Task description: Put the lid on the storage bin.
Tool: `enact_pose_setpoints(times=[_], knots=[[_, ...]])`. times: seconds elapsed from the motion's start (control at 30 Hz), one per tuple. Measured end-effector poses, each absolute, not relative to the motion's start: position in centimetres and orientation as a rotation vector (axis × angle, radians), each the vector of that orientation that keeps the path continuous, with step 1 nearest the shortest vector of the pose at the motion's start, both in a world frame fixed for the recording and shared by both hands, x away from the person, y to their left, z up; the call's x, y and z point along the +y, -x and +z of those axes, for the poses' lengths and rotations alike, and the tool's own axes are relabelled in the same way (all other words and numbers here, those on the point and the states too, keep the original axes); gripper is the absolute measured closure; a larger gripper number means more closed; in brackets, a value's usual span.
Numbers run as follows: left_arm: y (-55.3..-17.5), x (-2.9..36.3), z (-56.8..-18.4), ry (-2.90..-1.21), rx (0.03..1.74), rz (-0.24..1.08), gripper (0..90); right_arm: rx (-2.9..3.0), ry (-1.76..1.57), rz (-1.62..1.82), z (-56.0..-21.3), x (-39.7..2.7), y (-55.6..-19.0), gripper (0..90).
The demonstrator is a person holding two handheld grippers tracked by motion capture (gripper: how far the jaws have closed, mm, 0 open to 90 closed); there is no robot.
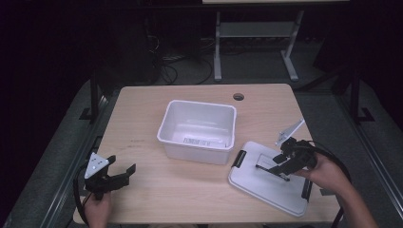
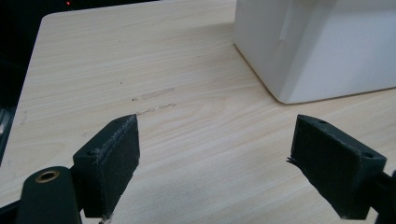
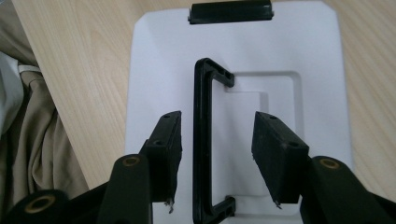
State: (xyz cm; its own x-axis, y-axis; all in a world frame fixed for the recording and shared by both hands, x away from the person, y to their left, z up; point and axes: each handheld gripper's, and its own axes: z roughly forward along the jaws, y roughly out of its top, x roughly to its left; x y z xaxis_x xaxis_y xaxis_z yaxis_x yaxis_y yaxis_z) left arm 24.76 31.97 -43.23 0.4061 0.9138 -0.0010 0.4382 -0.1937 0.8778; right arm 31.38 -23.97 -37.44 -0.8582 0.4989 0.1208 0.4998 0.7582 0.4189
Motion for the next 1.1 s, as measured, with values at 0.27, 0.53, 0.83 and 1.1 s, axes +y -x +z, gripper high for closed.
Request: enact_pose_setpoints(times=[0.27,0.53,0.83,1.1], knots=[[-24.7,32.0,-43.2,-1.799,1.172,0.694,14.9,-2.937,0.807,-0.693,-38.5,-23.7,-31.1,55.3],[-24.7,32.1,-43.2,-1.798,1.173,0.697,14.9,-2.945,0.776,-0.666,-39.2,-23.4,-31.1,60.9],[-24.7,32.2,-43.2,-1.793,1.176,0.697,14.9,-2.951,0.786,-0.631,-39.5,-23.7,-31.1,70.7],[-24.7,32.1,-43.2,-1.798,1.171,0.699,14.9,-2.955,0.788,-0.637,-39.2,-23.9,-31.3,76.4]])
